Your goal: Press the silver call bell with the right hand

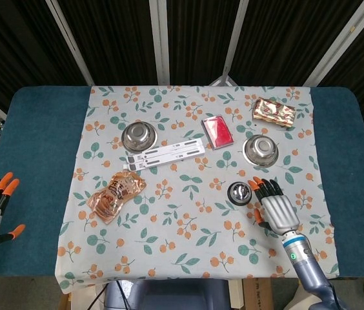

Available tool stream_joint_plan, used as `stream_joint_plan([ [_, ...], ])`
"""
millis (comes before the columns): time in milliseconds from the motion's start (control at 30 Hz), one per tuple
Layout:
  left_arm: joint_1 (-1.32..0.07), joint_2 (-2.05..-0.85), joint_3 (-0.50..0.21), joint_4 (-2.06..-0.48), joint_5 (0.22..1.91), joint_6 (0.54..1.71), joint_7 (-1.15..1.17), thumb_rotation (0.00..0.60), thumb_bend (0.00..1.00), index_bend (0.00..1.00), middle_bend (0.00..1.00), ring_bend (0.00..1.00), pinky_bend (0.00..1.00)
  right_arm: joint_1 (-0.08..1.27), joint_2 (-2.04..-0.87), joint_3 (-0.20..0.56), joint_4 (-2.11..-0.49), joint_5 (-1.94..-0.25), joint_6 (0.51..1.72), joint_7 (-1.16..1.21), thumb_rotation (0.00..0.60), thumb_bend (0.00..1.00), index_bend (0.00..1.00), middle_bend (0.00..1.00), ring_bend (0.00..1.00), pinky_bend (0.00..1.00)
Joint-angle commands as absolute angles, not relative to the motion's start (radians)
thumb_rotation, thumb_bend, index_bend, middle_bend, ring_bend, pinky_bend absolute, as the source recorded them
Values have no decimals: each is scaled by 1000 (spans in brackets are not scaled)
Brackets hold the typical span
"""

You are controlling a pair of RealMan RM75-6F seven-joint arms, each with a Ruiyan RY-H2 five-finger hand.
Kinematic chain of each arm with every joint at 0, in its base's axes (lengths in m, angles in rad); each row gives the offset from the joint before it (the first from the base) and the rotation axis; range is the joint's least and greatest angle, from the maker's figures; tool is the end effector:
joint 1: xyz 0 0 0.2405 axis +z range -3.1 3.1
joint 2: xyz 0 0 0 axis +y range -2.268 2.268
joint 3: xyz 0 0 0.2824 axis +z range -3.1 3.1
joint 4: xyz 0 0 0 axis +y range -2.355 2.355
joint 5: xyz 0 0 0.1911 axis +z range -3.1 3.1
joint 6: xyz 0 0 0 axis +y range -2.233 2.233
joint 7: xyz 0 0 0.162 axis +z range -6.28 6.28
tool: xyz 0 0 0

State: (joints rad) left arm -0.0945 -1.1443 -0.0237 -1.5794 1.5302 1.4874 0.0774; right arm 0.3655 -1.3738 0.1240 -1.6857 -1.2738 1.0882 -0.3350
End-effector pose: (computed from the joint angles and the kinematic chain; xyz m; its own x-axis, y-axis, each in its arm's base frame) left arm -0.3273 0.1979 0.1765 0.4753 0.0178 0.8797 0.8792 -0.0475 -0.4741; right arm -0.2541 -0.2787 0.0525 0.3928 -0.2843 0.8746 -0.9173 -0.1885 0.3508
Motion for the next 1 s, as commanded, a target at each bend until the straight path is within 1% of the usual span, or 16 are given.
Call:
stream_joint_plan([
  [33, -95, -1143, -24, -1581, 1529, 1486, 77, 600, 65, 0, 0, 0, 0, 375, -1388, 124, -1675, -1250, 1077, -354, 600, 618, 0, 0, 0, 0],
  [267, -95, -1144, -24, -1584, 1529, 1488, 82, 600, 65, 0, 0, 0, 0, 385, -1412, 101, -1660, -1226, 1069, -399, 600, 618, 0, 0, 0, 0],
  [300, -95, -1145, -24, -1585, 1531, 1489, 85, 600, 65, 0, 0, 0, 0, 388, -1419, 76, -1647, -1227, 1054, -432, 600, 619, 0, 0, 0, 0],
  [367, -95, -1145, -24, -1586, 1531, 1489, 87, 600, 65, 0, 0, 0, 0, 391, -1429, 58, -1635, -1223, 1050, -467, 600, 619, 0, 0, 0, 0],
  [567, -94, -1145, -24, -1582, 1532, 1493, 80, 600, 65, 0, 0, 0, 0, 399, -1459, 23, -1620, -1202, 1042, -546, 600, 619, 0, 0, 0, 0],
  [767, -94, -1145, -25, -1580, 1532, 1494, 75, 600, 65, 0, 0, 0, 0, 400, -1463, 40, -1637, -1208, 1071, -523, 600, 618, 0, 0, 0, 0],
  [1000, -93, -1146, -25, -1577, 1536, 1499, 72, 600, 65, 0, 0, 0, 0, 400, -1420, 108, -1698, -1252, 1148, -425, 600, 619, 0, 0, 0, 0],
])
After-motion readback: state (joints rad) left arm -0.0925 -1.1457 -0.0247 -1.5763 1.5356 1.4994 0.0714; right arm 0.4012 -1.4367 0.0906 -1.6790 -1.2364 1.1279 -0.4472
